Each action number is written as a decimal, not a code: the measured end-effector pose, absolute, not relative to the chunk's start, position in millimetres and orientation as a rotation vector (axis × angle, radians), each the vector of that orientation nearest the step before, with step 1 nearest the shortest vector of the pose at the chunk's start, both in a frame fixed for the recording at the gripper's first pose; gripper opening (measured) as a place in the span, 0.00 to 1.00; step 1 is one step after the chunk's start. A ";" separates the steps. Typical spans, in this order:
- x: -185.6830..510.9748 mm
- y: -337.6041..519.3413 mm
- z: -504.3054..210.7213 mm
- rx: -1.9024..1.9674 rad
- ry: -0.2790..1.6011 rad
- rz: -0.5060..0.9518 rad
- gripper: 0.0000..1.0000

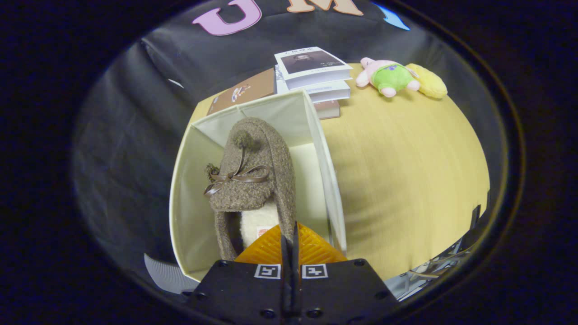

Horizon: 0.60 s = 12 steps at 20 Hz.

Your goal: Open the storage box then place both shoes into the box .Put the left shoe in first, then the right shoe, with the right side of both shoes facing outward in a uniform manner.

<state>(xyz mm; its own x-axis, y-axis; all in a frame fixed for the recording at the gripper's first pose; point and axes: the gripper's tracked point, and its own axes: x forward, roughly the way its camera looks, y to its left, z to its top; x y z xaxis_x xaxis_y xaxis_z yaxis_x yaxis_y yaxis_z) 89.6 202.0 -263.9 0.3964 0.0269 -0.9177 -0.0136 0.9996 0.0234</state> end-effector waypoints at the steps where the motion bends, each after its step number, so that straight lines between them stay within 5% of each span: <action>1: 89.4 202.2 -264.2 -0.001 1.157 0.025 0.04; 3: 91.3 206.2 -262.1 -0.003 1.133 0.046 0.05; 11: 101.7 216.7 -196.0 0.141 0.969 0.181 0.93; 12: 103.6 209.4 -187.4 0.141 0.941 0.180 0.94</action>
